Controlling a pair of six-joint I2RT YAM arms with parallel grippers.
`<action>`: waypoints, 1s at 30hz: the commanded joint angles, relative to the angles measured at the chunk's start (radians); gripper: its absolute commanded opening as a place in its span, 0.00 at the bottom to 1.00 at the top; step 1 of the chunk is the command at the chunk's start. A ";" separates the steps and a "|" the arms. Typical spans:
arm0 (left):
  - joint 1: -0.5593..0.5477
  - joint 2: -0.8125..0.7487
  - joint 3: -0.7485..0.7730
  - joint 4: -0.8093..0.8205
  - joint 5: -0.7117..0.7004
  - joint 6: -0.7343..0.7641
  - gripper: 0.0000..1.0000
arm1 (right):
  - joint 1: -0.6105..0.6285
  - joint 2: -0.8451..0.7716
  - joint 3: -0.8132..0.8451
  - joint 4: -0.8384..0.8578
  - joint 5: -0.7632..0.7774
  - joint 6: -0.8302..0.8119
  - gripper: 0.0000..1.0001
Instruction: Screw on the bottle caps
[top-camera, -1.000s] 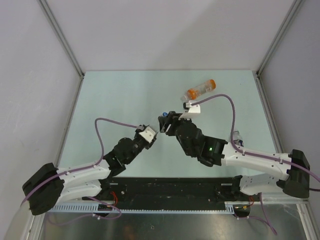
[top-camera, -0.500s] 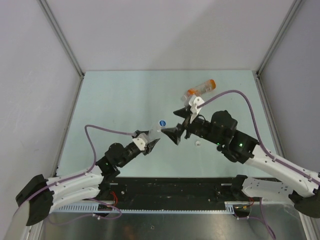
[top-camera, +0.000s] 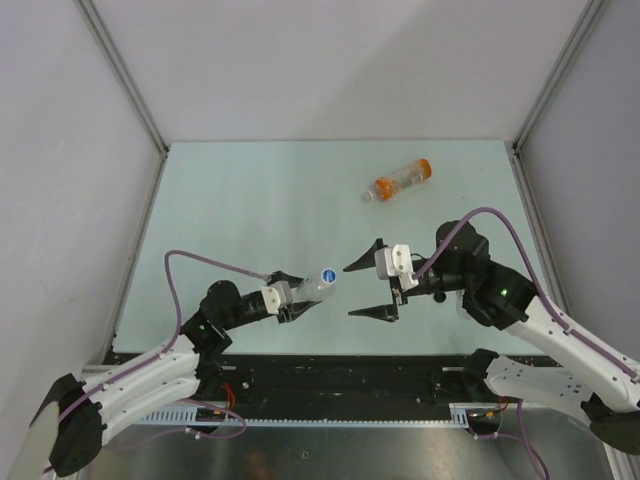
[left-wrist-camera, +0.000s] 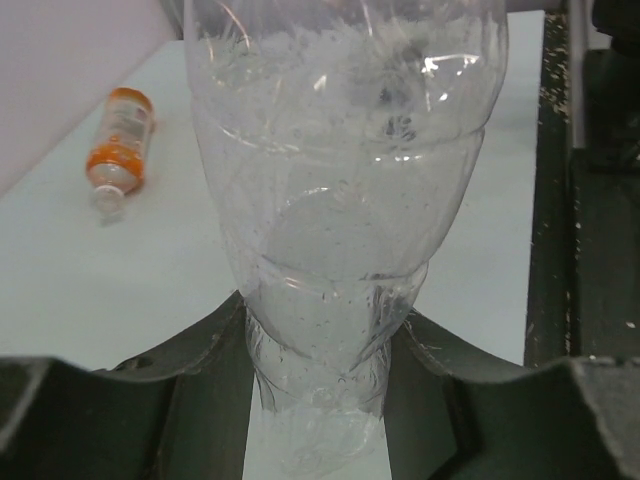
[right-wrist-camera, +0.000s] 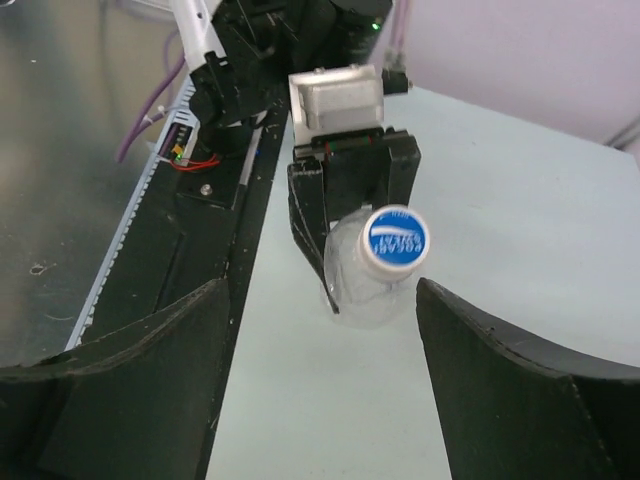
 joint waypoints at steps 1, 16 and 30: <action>0.009 0.017 0.040 -0.031 0.117 0.041 0.00 | -0.005 0.033 0.027 0.086 -0.086 0.014 0.79; 0.010 0.060 0.066 -0.047 0.168 0.032 0.00 | 0.013 0.113 0.028 0.121 -0.079 0.005 0.70; 0.009 0.066 0.073 -0.046 0.171 0.018 0.00 | 0.027 0.142 0.027 0.131 -0.019 0.029 0.40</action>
